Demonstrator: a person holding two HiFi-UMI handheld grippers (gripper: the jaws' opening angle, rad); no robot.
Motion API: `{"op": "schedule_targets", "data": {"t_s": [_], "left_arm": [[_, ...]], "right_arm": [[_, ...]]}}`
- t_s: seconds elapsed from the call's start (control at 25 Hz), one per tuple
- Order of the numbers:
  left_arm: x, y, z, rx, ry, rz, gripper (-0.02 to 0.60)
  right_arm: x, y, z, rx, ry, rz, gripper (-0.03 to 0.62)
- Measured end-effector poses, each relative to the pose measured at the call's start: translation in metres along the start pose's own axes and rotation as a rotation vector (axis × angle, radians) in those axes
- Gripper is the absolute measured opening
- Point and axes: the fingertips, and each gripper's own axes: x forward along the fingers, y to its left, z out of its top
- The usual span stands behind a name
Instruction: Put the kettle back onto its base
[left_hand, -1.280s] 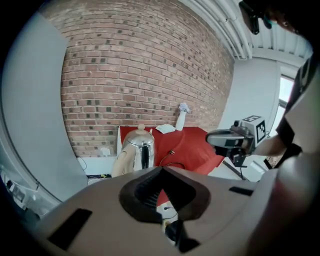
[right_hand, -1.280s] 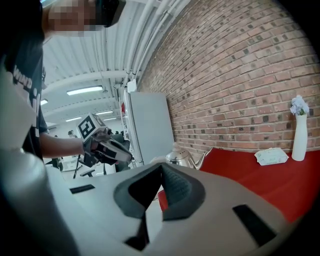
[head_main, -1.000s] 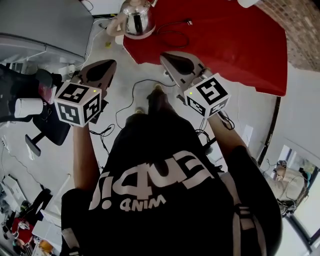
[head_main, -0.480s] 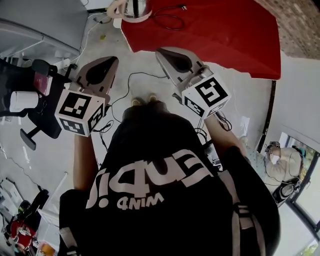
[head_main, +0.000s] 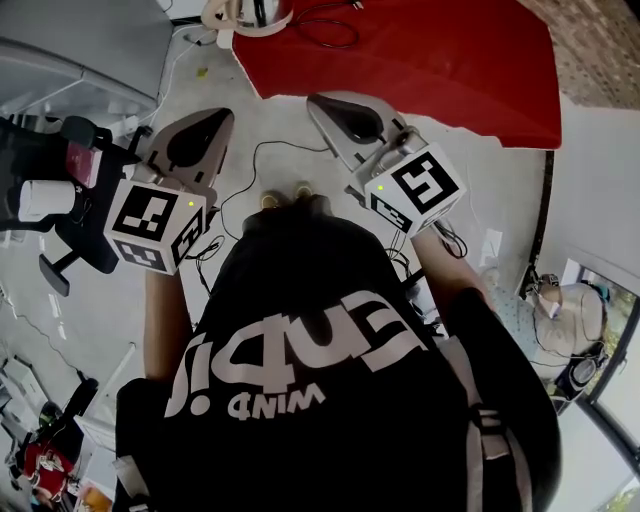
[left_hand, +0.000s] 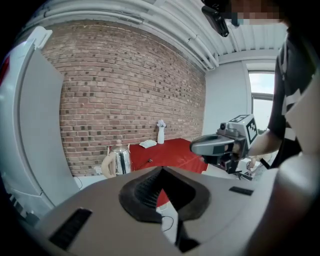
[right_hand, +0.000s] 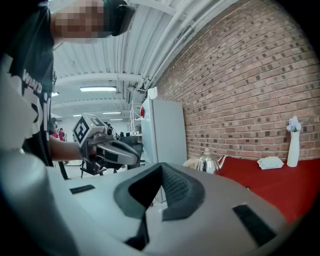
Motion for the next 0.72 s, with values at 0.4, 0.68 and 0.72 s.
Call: {"op": "schedule_targets", "data": {"t_s": [0.4,0.68,0.72], "left_arm": [[0.0,-0.006,0.005,0.032,0.009,0.002,0.008],[0.001,-0.01,0.003,0.036,0.018,0.001,0.008],[0.001,-0.01,0.002,0.036,0.02,0.001,0.008]], "right_arm": [[-0.007,0.003,0.005,-0.004,-0.017,0.007,0.02],[-0.011,0.002,0.004,-0.001,-0.022,0.004,0.02],[-0.012,0.002,0.004,-0.001,-0.022,0.004,0.02]]}}
